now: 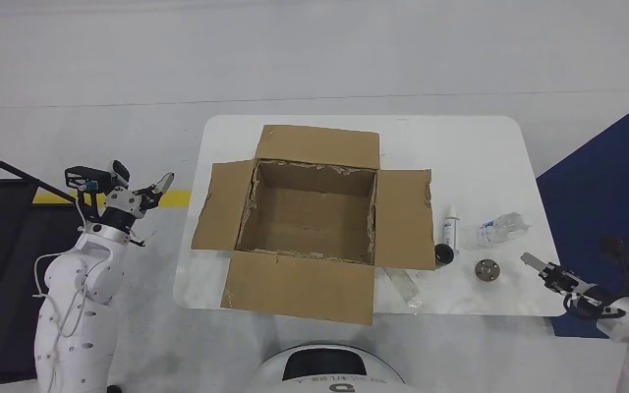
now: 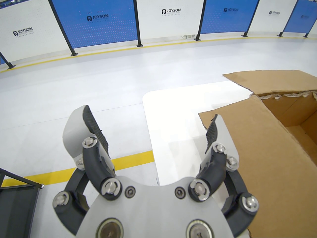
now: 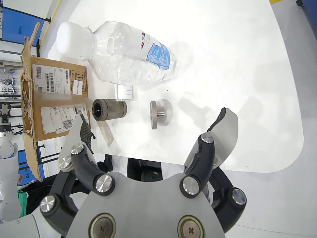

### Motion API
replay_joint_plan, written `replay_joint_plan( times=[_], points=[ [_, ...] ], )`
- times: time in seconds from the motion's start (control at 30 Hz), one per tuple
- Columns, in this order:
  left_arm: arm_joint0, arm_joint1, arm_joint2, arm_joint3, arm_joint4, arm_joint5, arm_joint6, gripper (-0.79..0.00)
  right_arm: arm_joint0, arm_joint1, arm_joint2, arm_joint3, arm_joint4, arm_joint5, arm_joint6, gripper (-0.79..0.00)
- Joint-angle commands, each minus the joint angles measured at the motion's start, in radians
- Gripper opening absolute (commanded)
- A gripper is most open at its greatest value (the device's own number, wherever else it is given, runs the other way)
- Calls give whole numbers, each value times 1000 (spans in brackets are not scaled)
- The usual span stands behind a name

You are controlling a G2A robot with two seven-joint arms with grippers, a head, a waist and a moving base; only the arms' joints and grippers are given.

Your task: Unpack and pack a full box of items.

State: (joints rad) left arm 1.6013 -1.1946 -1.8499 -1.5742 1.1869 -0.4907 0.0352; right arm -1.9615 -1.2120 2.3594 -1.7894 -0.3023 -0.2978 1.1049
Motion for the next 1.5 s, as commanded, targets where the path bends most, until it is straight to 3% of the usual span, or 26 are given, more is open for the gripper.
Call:
replay_joint_plan(
  times=[0.0, 0.63, 0.87, 0.9, 0.93, 1.03, 1.17, 1.3, 1.47],
  points=[
    [0, 0, 0, 0, 0, 0, 0, 0, 0, 0, 0, 0, 0, 0, 0, 0],
    [0, 0, 0, 0, 0, 0, 0, 0, -2, 0, -4, 0, -2, -2, 2, 0],
    [0, 0, 0, 0, 0, 0, 0, 0, -87, -3, -52, -53, -4, -28, 27, 0],
    [0, 0, 0, 0, 0, 0, 0, 0, -97, -2, -58, -59, -7, -30, 29, -139],
    [0, 0, 0, 0, 0, 0, 0, 0, -106, -3, -64, -63, -8, -31, 29, -154],
    [0, 0, 0, 0, 0, 0, 0, 0, -126, -4, -89, -74, -25, -24, 8, -163],
    [0, 0, 0, 0, 0, 0, 0, 0, -124, -5, -152, -88, -105, 18, -44, -77],
    [0, 0, 0, 0, 0, 0, 0, 0, -99, -1, -199, -83, -166, 54, -58, -160],
    [0, 0, 0, 0, 0, 0, 0, 0, -81, 5, -220, -75, -207, 86, -74, -200]
  ],
)
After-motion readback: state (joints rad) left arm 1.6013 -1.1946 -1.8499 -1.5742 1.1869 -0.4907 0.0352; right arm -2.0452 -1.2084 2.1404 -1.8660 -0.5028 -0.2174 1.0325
